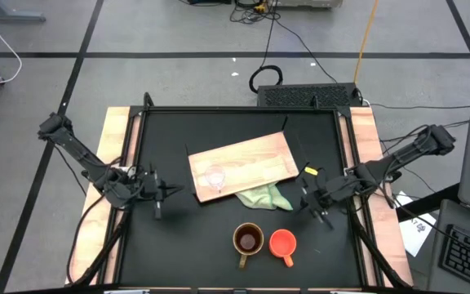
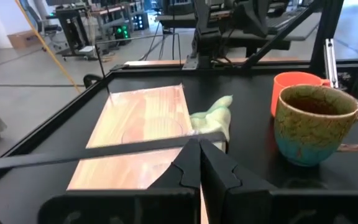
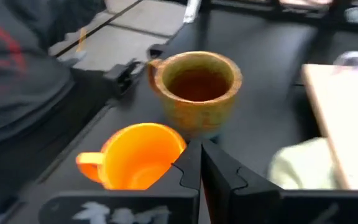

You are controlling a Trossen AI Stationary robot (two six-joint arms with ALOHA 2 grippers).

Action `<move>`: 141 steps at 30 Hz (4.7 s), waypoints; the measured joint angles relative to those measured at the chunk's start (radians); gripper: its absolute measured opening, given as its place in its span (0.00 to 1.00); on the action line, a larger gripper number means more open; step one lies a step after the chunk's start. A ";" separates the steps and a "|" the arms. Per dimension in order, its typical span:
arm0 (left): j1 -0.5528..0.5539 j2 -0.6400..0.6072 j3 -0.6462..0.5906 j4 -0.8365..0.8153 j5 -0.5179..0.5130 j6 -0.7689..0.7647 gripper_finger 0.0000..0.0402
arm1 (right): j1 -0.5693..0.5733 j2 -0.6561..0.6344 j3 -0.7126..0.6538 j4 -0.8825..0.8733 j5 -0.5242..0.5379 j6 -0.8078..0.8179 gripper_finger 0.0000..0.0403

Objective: Stack small to large cups/mugs on shelf
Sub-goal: Put the orange mug on the shelf

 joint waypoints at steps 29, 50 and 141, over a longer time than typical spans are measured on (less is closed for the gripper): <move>0.000 -0.004 -0.057 0.128 0.060 0.072 0.00 | 0.038 0.425 0.274 -0.245 -0.023 0.159 0.57; 0.000 -0.004 -0.057 0.125 0.078 0.062 0.00 | 0.005 0.568 0.273 -0.227 -0.025 0.156 0.53; -0.052 -0.004 -0.057 0.065 0.056 0.090 0.00 | -0.768 0.907 0.947 -0.558 -0.303 -0.364 0.01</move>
